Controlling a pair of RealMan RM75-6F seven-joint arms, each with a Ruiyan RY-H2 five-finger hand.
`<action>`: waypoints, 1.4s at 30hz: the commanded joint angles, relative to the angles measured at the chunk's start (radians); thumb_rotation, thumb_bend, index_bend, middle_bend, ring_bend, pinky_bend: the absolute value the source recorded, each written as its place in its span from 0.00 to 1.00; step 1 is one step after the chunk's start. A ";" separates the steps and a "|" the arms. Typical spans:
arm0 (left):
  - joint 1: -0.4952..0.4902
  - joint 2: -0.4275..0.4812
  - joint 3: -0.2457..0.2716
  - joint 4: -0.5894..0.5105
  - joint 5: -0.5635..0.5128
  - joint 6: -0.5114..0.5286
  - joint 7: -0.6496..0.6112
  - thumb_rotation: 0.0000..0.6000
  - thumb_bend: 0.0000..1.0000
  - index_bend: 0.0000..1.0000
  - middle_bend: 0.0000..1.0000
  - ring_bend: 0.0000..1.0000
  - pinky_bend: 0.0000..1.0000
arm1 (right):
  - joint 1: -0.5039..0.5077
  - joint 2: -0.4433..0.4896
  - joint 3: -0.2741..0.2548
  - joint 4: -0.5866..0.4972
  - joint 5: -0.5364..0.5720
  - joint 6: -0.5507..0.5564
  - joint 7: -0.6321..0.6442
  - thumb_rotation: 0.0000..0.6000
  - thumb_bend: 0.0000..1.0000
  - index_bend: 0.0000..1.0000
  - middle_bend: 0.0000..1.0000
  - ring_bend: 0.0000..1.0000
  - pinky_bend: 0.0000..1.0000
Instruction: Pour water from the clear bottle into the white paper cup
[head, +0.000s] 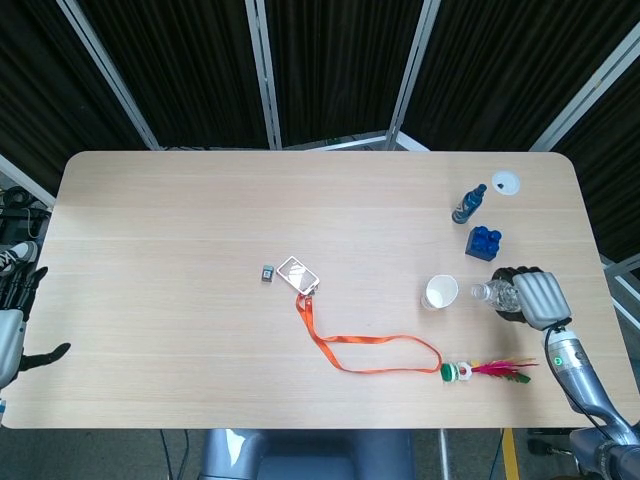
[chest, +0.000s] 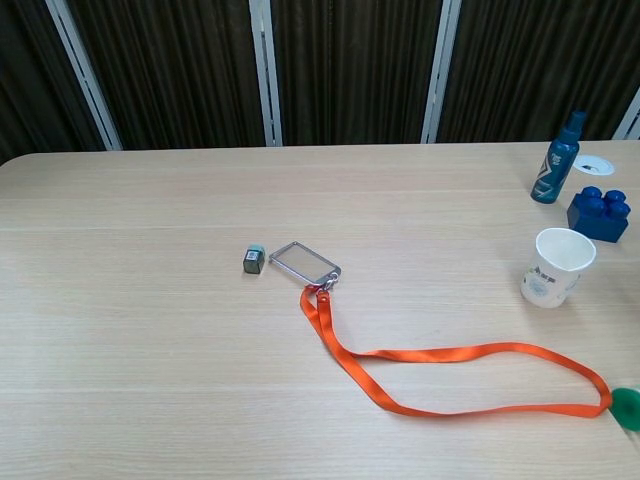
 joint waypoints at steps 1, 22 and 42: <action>-0.002 -0.002 -0.001 0.001 -0.004 -0.003 0.004 1.00 0.05 0.00 0.00 0.00 0.00 | 0.010 -0.023 0.013 0.027 0.014 -0.021 -0.069 1.00 0.61 0.42 0.52 0.43 0.43; -0.006 -0.008 -0.004 0.007 -0.019 -0.015 0.014 1.00 0.05 0.00 0.00 0.00 0.00 | 0.061 -0.031 0.083 -0.053 0.091 -0.085 -0.376 1.00 0.63 0.43 0.54 0.45 0.45; -0.008 -0.012 -0.002 0.007 -0.022 -0.019 0.024 1.00 0.05 0.00 0.00 0.00 0.00 | 0.063 -0.067 0.070 0.017 0.064 -0.054 -0.469 1.00 0.63 0.43 0.55 0.46 0.45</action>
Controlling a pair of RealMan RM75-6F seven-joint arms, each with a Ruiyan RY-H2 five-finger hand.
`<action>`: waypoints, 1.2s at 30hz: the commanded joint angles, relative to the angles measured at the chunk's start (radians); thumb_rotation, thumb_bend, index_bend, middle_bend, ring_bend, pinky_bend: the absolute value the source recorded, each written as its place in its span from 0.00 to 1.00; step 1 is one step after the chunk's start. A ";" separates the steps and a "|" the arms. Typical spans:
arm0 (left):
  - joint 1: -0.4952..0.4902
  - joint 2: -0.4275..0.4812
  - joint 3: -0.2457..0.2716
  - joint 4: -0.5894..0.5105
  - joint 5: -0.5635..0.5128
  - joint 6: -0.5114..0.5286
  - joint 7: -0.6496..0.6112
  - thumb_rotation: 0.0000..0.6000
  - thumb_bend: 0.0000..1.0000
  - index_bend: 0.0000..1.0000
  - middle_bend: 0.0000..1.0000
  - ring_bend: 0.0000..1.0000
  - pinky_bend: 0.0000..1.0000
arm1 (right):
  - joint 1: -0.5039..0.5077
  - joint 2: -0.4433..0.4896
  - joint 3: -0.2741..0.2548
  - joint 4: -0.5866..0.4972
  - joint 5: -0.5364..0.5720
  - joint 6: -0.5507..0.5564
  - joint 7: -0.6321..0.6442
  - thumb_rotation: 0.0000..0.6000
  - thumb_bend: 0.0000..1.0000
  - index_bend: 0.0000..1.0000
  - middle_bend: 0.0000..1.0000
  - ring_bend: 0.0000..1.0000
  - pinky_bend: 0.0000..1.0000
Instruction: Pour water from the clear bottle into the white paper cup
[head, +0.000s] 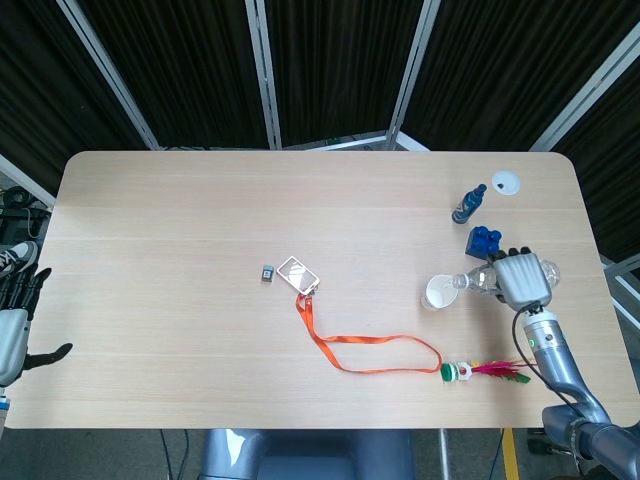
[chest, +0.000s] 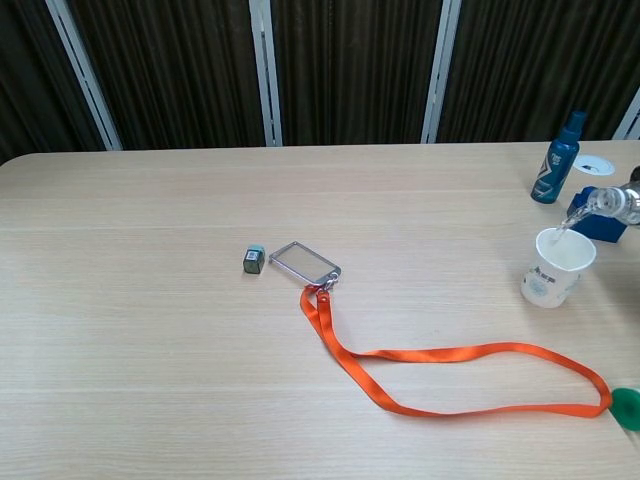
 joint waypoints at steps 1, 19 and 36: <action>0.000 0.000 0.000 0.001 0.000 -0.001 0.001 1.00 0.05 0.00 0.00 0.00 0.00 | -0.001 -0.002 -0.001 0.003 -0.001 0.002 -0.006 1.00 0.63 0.43 0.55 0.46 0.45; -0.001 -0.002 0.001 0.000 -0.001 -0.002 0.005 1.00 0.05 0.00 0.00 0.00 0.00 | -0.002 -0.013 0.004 0.014 0.006 -0.004 -0.026 1.00 0.63 0.43 0.55 0.47 0.46; -0.001 -0.001 0.001 -0.001 -0.001 -0.002 0.004 1.00 0.05 0.00 0.00 0.00 0.00 | -0.001 -0.020 0.004 0.033 0.001 0.000 -0.038 1.00 0.63 0.43 0.55 0.47 0.46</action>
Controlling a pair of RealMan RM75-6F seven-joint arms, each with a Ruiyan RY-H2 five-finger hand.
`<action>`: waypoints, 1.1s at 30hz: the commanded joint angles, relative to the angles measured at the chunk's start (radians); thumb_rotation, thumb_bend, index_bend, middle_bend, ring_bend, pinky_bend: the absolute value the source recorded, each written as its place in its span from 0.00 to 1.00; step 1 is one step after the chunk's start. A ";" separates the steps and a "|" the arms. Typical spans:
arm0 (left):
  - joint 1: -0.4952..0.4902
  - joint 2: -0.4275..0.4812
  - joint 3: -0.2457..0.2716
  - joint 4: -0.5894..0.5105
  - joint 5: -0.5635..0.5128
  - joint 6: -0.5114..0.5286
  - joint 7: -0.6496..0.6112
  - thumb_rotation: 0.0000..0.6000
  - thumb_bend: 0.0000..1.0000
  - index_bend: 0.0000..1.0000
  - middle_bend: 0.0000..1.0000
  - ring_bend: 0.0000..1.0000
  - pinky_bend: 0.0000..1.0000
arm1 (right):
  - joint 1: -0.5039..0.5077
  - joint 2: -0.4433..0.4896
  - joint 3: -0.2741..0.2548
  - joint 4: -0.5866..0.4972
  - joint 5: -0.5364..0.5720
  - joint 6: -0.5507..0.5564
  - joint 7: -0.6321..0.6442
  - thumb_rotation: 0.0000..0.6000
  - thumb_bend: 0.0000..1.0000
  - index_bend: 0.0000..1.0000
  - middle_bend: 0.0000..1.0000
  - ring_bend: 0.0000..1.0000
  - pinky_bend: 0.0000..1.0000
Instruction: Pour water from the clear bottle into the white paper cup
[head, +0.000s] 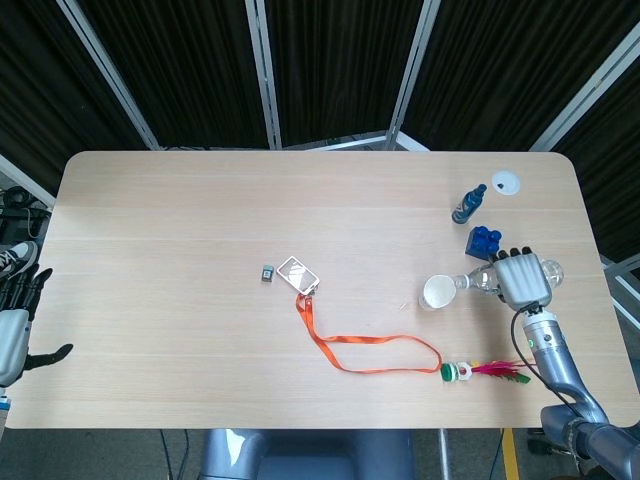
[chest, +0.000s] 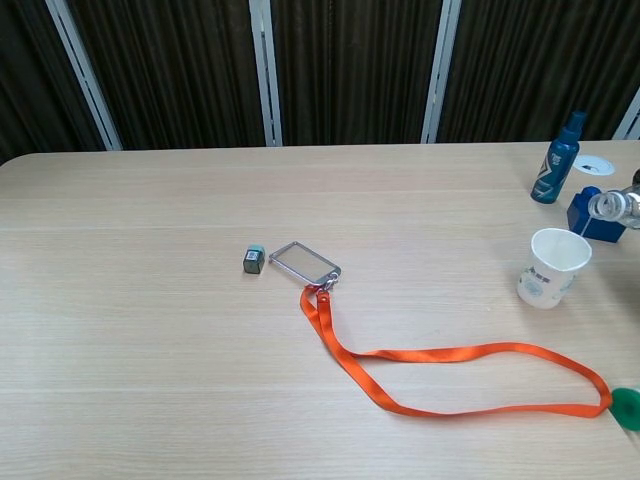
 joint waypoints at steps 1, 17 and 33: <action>0.000 0.000 0.000 0.000 0.000 0.000 0.000 1.00 0.05 0.00 0.00 0.00 0.00 | 0.000 0.000 0.000 0.003 -0.001 0.001 -0.002 1.00 0.63 0.43 0.55 0.47 0.46; 0.000 -0.001 0.001 0.000 0.000 0.000 0.004 1.00 0.05 0.00 0.00 0.00 0.00 | 0.000 -0.006 -0.002 0.016 -0.006 0.006 -0.016 1.00 0.63 0.43 0.55 0.47 0.46; 0.001 0.000 0.001 -0.002 0.000 0.001 0.002 1.00 0.05 0.00 0.00 0.00 0.00 | 0.000 -0.009 -0.002 0.019 -0.010 0.011 -0.036 1.00 0.63 0.43 0.55 0.47 0.46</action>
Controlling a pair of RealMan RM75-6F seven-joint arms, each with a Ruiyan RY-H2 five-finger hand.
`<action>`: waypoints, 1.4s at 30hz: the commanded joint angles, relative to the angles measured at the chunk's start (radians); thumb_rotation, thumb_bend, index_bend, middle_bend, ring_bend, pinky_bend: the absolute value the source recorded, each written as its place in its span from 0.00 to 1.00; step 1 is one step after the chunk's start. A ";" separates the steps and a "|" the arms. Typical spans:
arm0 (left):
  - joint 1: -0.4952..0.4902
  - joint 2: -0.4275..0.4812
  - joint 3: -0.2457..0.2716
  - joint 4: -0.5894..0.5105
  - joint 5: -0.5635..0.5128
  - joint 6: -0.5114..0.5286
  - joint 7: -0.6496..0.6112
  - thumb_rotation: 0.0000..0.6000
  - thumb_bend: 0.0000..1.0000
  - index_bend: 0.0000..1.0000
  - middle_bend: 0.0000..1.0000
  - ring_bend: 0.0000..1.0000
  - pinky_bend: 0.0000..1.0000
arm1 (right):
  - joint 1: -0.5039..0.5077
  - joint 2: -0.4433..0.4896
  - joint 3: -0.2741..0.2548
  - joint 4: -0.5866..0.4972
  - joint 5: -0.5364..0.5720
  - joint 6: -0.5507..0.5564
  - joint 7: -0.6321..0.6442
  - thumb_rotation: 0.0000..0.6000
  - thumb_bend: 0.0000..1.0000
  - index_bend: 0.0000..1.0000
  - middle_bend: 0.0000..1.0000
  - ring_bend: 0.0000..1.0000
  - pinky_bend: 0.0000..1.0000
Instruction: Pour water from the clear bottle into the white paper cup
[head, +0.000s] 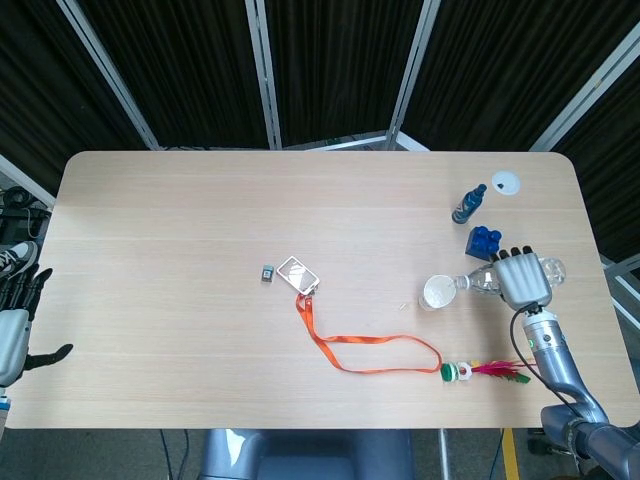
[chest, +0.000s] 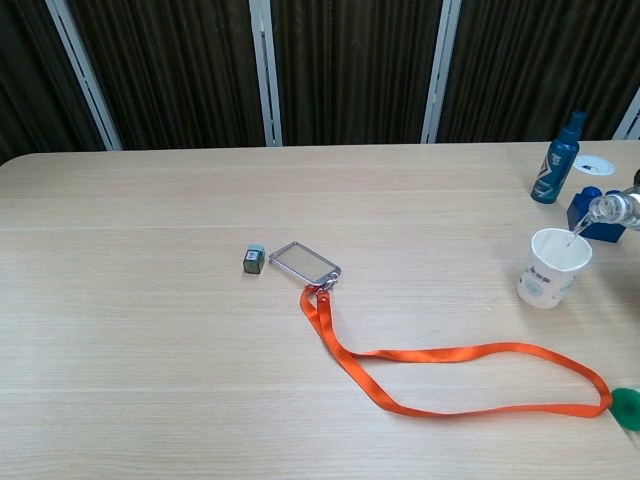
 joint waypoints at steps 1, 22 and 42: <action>0.001 0.000 0.000 0.000 0.000 0.001 0.000 1.00 0.05 0.00 0.00 0.00 0.00 | 0.000 0.000 0.001 -0.001 0.000 0.002 -0.003 1.00 0.63 0.43 0.55 0.47 0.46; 0.000 0.000 0.001 -0.001 0.000 -0.001 0.002 1.00 0.05 0.00 0.00 0.00 0.00 | -0.010 0.009 0.027 -0.033 0.003 0.038 0.137 1.00 0.64 0.42 0.56 0.48 0.46; 0.005 0.011 0.005 -0.006 0.015 0.001 -0.020 1.00 0.05 0.00 0.00 0.00 0.00 | -0.065 0.297 0.100 -0.560 -0.001 0.087 0.568 1.00 0.64 0.42 0.56 0.48 0.46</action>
